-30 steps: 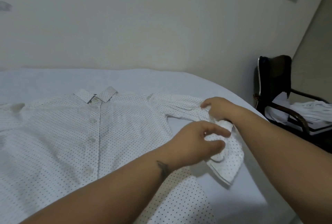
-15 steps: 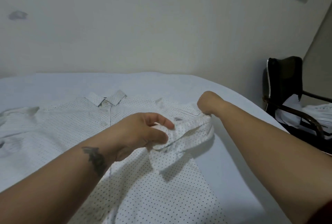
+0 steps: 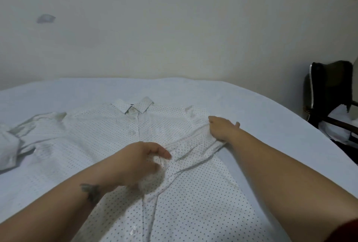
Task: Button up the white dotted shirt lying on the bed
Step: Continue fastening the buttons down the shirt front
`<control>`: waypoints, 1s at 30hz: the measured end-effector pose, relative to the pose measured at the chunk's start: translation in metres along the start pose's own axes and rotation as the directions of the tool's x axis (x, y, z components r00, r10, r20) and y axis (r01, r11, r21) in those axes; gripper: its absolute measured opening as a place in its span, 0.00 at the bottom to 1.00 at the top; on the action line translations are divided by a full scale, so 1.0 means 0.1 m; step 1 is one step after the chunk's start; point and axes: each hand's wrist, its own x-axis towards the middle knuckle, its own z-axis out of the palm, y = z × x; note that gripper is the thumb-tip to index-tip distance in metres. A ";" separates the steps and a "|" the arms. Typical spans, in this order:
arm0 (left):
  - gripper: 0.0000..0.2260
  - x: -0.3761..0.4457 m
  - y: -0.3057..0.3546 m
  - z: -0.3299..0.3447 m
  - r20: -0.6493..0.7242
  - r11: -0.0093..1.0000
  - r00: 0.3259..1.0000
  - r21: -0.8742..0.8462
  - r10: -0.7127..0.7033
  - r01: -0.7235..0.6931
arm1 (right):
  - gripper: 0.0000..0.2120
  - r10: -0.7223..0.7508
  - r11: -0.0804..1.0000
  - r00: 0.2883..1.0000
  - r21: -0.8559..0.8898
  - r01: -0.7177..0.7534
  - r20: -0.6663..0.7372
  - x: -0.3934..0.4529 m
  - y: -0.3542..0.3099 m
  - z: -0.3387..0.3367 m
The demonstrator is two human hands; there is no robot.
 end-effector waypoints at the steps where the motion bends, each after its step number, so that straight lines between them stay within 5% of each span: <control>1: 0.14 0.01 -0.06 0.02 0.004 1.000 1.000 0.008 -0.006 0.006 | 0.22 -0.015 1.000 1.000 0.001 0.015 -0.004 -0.01 0.03 0.07; 7: 0.12 0.06 -0.22 -0.10 0.220 0.871 0.973 -0.460 -0.073 0.170 | 0.28 -0.103 0.993 0.995 -0.065 0.102 -0.011 -0.08 0.12 0.29; 10: 0.12 0.08 -0.25 -0.04 0.136 0.989 0.983 -0.066 -0.120 0.130 | 0.31 -0.116 0.989 0.993 -0.090 0.116 0.004 -0.07 0.15 0.29; 12: 0.15 0.06 -0.26 0.02 0.022 0.948 0.998 0.314 -0.067 0.057 | 0.32 -0.114 0.987 0.993 -0.115 0.114 0.004 -0.07 0.16 0.28; 14: 0.18 0.06 -0.26 0.04 -0.034 0.861 0.998 0.508 0.044 -0.021 | 0.32 -0.113 0.983 0.994 -0.143 0.111 -0.004 -0.07 0.16 0.29; 16: 0.19 0.06 -0.22 0.03 -0.045 0.831 0.990 0.549 0.134 -0.088 | 0.33 -0.110 0.980 0.994 -0.166 0.106 -0.019 -0.09 0.14 0.27; 20: 0.12 0.16 -0.08 0.11 -0.134 0.920 0.952 0.325 0.275 -0.220 | 0.25 -0.177 0.975 0.970 -0.165 0.149 -0.170 -0.24 -0.05 0.15; 23: 0.09 0.26 0.00 0.22 -0.161 0.925 0.939 0.284 0.304 -0.251 | 0.16 -0.209 0.957 0.944 0.145 0.251 -0.254 -0.47 -0.27 0.09; 26: 0.12 0.30 -0.01 0.32 -0.168 0.906 0.934 0.347 0.315 -0.243 | 0.10 -0.176 0.799 0.959 0.538 0.270 -0.221 -0.80 -0.43 0.08; 30: 0.11 0.31 -0.07 0.40 -0.180 0.895 0.940 0.398 0.290 -0.200 | 0.10 -0.181 0.705 0.968 0.663 0.251 -0.174 -1.24 -0.50 0.19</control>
